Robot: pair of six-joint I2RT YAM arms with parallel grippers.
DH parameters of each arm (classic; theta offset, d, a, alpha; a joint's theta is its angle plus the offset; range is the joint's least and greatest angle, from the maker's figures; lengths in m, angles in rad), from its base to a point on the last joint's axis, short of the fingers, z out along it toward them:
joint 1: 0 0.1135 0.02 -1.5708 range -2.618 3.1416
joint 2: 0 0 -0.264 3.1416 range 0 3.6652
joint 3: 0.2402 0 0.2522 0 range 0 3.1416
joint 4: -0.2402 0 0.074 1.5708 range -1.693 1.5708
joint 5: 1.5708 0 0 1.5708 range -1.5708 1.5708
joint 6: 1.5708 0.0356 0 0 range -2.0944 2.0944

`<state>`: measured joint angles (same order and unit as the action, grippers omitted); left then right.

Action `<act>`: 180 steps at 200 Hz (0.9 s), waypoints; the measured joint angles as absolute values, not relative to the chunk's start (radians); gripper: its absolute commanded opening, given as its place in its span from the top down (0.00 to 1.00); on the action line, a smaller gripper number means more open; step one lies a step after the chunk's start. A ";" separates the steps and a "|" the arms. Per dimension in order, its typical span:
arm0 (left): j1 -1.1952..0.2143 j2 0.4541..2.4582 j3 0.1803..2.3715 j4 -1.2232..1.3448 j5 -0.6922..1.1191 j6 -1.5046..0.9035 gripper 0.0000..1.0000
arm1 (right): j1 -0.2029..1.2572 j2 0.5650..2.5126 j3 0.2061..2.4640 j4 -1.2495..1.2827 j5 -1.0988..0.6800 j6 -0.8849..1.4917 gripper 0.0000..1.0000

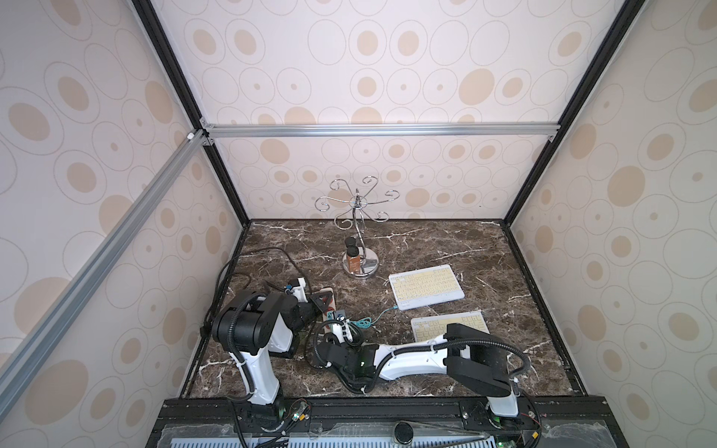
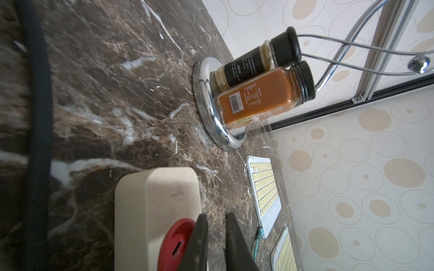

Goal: Unplug the wireless keyboard
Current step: Remove the plug from the socket.

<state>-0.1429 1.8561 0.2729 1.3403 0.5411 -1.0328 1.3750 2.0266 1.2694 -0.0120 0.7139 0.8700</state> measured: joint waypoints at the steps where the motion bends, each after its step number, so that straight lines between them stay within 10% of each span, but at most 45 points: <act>1: -0.143 1.856 0.273 1.340 0.541 -1.033 0.84 | 1.375 2.027 1.270 -0.014 0.714 0.870 1.00; 180: -0.142 1.856 0.278 1.334 0.532 -1.032 0.84 | 1.362 2.002 1.233 0.030 0.666 0.863 1.00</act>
<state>-0.1421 1.8557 0.2775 1.3342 0.5320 -1.0325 1.3617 2.0022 1.2327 0.0303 0.6662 0.8627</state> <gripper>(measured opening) 0.160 0.286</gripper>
